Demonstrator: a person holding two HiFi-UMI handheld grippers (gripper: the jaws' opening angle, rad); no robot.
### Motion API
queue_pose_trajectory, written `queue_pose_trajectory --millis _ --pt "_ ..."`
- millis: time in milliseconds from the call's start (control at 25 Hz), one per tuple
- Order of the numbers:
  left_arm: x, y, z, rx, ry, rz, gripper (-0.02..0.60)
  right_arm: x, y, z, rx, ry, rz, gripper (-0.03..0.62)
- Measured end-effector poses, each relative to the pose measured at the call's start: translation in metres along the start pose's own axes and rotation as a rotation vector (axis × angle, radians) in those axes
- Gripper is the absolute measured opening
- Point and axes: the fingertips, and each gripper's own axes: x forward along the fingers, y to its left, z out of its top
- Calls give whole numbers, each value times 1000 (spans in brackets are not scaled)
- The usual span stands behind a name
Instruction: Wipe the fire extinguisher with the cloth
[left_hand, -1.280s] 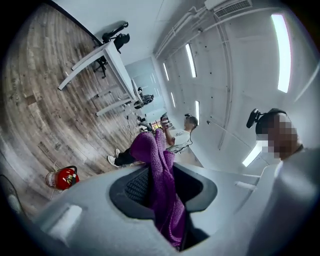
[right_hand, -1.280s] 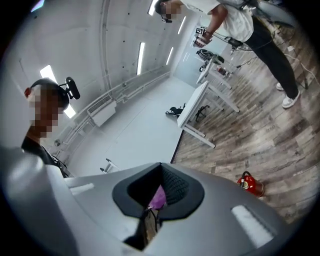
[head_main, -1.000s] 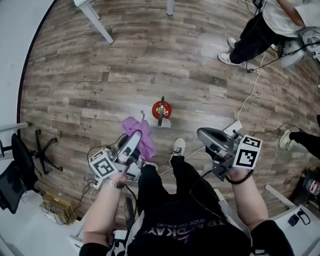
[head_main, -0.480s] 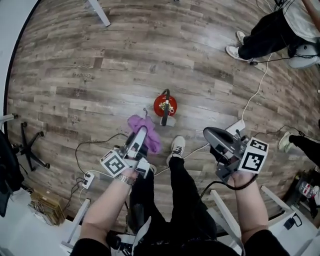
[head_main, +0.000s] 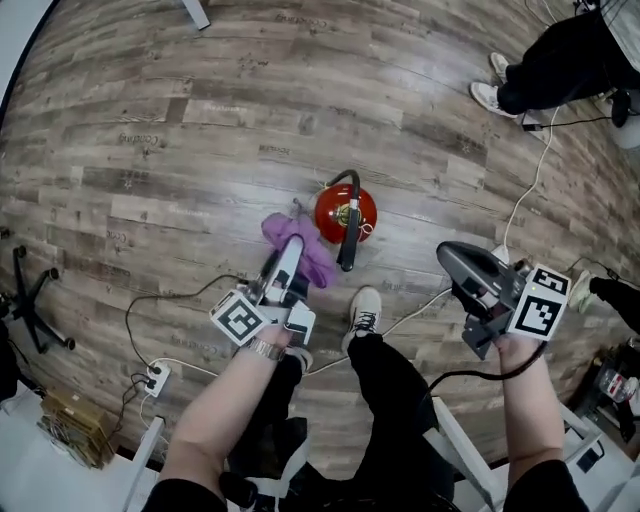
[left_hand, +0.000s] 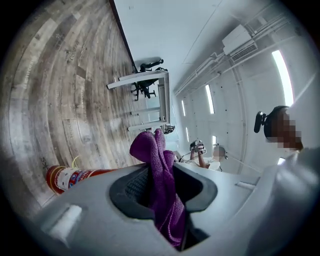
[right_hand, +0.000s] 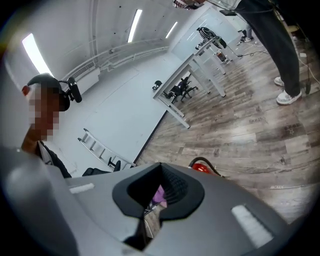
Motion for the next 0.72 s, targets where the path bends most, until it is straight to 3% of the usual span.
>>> queue_pose_trajectory --millis 120,280,480,720 --pt "5 39 4 71 -22 2 104 27 -35 1 -48 10 -24 5" --pt "7 84 1 109 -55 5 103 60 -69 11 -119 21 -14 5" --pt "12 134 -19 189 39 10 103 94 -102 19 -202 -19 37 5" --pt "15 201 -34 195 78 35 103 126 -166 -15 -220 1 63 5"
